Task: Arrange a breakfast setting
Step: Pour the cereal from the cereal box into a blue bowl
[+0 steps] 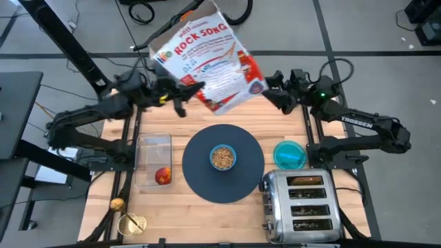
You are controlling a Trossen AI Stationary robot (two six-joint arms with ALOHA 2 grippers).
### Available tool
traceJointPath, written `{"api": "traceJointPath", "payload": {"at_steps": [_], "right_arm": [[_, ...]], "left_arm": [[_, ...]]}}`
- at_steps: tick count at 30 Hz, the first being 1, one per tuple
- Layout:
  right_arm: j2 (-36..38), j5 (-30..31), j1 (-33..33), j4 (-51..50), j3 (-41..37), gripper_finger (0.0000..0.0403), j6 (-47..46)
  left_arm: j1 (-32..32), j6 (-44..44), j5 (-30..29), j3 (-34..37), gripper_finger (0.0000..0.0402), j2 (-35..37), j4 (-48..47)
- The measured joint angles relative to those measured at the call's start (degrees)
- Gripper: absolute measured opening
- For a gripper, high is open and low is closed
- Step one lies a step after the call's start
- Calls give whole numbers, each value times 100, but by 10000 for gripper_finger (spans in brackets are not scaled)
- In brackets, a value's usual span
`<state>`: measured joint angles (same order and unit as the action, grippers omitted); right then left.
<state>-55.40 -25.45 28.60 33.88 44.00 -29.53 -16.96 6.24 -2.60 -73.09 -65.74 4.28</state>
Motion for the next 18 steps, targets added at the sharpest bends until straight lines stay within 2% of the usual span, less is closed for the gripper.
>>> {"api": "traceJointPath", "payload": {"at_steps": [6,11,14,18], "right_arm": [[320,-29,-158,-1050,-1,348,245],[485,235,-319,-1075,-1,348,231],[561,462,-398,-1079,-1,348,231],[600,685,-476,-1081,-1,348,231]], "left_arm": [[-462,-364,-1254,-3,114,703,-1891],[-839,-201,-1513,176,114,1059,-2970],[-1005,-56,-1606,758,115,1236,-3038],[-1165,212,-1758,1887,115,1606,-2740]]}}
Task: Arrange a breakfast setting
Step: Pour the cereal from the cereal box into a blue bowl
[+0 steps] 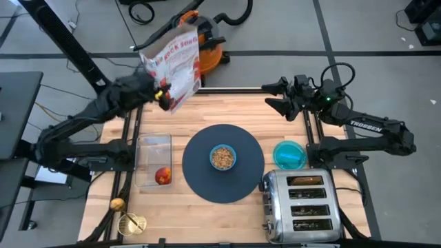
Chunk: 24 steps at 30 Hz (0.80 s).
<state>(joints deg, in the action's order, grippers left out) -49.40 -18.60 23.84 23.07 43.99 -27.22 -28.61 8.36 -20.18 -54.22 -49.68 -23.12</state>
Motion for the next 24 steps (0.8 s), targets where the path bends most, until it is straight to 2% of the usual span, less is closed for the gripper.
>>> {"api": "traceJointPath", "payload": {"at_steps": [4,12,18,24], "right_arm": [[-2,169,-65,-3,0,348,0],[-9,509,-97,-58,0,347,-156],[-9,621,-99,-83,0,347,-321],[-9,675,-99,-371,0,347,-331]], "left_arm": [[-74,168,-274,1151,115,246,229],[-121,326,-1564,2664,116,444,1044],[-121,645,-1994,3214,116,453,1548],[-123,907,-1999,3210,126,450,1431]]}}
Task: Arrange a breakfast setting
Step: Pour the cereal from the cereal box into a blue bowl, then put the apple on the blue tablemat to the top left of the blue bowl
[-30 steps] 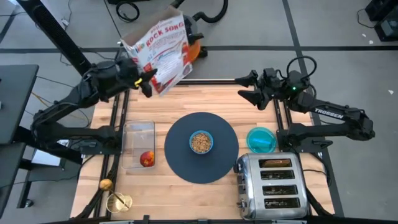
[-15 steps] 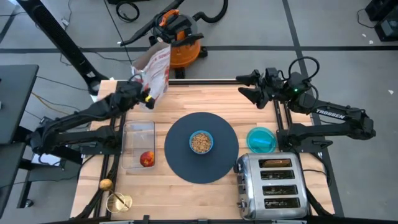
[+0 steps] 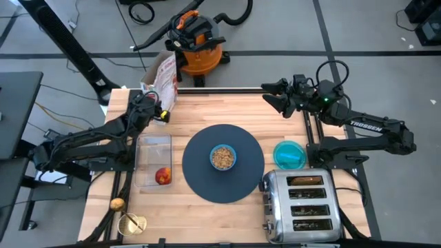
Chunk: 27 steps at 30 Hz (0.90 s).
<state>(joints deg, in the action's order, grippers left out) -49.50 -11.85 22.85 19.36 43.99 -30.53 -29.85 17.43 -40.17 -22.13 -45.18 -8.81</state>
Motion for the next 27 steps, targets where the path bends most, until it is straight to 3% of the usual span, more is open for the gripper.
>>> {"api": "traceJointPath", "payload": {"at_steps": [5,16,27], "right_arm": [[-4,-135,-3,-191,-2,348,-187],[-4,-138,-41,-188,-2,348,62],[-4,-161,-39,-188,-2,348,114]], "left_arm": [[0,3,144,-373,165,-1,-591],[2,658,972,-1398,261,-8,-3174],[17,1053,1667,-2267,271,-8,-4700]]}}
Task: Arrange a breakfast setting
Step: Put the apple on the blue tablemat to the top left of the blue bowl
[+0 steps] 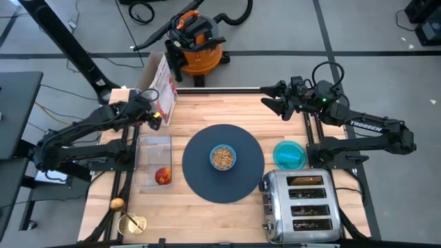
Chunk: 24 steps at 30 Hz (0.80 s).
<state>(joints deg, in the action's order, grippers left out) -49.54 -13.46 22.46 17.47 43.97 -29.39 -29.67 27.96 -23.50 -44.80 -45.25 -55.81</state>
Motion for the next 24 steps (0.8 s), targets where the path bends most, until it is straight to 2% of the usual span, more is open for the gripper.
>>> {"api": "traceJointPath", "payload": {"at_steps": [10,16,20,24], "right_arm": [[0,-842,23,0,0,348,-340],[0,-1256,253,-4,-1,348,-509],[0,-1611,458,-7,-2,348,-557],[1,-1911,605,-39,-1,348,-527]], "left_arm": [[2,333,850,-1096,271,-11,-1671],[2,640,1289,-1533,270,-9,-2345],[71,1001,2047,-1604,270,-7,-2388],[570,1607,2717,-1604,270,-11,-2373]]}}
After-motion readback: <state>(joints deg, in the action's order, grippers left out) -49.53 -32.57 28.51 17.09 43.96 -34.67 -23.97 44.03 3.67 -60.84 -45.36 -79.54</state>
